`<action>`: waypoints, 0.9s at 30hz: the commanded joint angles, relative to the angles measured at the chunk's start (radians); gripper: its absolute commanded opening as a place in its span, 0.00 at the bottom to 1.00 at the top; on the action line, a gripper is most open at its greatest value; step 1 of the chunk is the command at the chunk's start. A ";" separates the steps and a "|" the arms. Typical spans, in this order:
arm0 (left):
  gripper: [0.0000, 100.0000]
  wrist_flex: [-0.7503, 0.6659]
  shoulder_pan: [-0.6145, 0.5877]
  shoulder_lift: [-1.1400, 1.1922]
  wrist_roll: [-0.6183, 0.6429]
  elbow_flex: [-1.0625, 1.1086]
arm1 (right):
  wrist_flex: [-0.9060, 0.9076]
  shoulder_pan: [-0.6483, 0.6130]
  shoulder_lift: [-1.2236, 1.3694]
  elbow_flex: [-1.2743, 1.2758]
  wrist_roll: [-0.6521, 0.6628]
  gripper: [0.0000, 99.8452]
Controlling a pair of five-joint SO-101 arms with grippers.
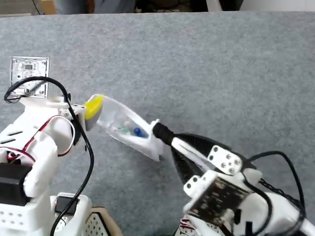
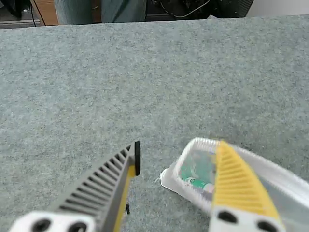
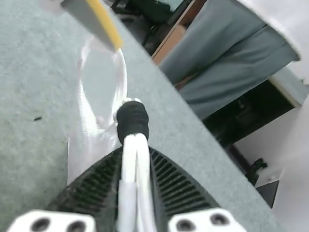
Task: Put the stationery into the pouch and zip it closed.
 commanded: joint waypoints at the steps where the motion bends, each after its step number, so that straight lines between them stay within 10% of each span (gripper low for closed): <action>1: 0.11 -0.002 -0.004 -0.008 -0.008 0.013 | 0.000 -0.034 0.002 0.035 0.006 0.01; 27: 0.03 -0.061 -0.002 -0.008 -0.008 0.136 | 0.041 -0.038 0.002 0.104 -0.026 0.14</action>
